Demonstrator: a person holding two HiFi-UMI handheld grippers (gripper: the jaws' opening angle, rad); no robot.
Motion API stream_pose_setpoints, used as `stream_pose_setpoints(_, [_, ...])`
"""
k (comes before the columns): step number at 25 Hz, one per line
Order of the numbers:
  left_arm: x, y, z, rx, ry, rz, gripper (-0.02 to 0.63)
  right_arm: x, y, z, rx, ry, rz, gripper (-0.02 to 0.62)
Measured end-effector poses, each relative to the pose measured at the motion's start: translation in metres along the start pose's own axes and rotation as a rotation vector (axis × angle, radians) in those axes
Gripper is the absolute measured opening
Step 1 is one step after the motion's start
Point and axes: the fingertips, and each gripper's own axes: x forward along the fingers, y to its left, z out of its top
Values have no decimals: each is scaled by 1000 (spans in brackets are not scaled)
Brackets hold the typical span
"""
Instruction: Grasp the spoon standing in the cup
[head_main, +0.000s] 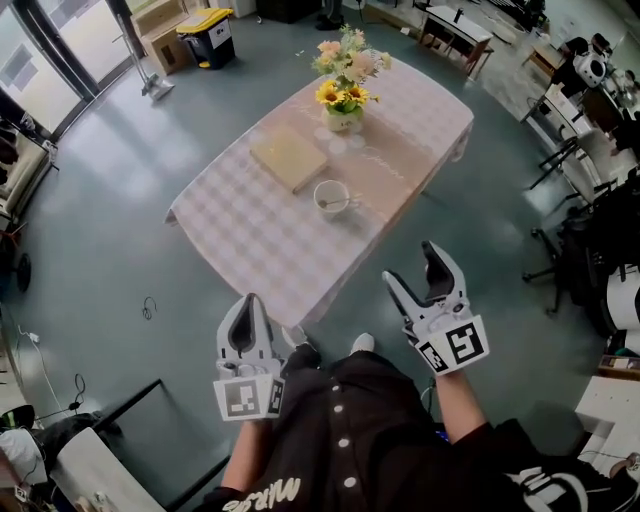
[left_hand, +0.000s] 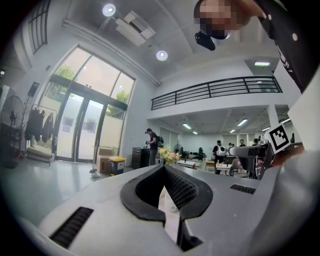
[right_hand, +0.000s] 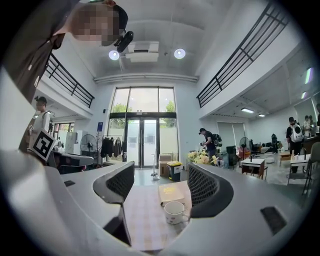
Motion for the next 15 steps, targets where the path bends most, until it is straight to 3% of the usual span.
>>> stream_pose_setpoints(11, [42, 107, 12, 14, -21, 52, 17, 71, 18, -1, -4, 0, -41, 310])
stream_pose_setpoints(15, [55, 122, 16, 29, -28, 26, 17, 86, 20, -2, -14, 5, -65, 308])
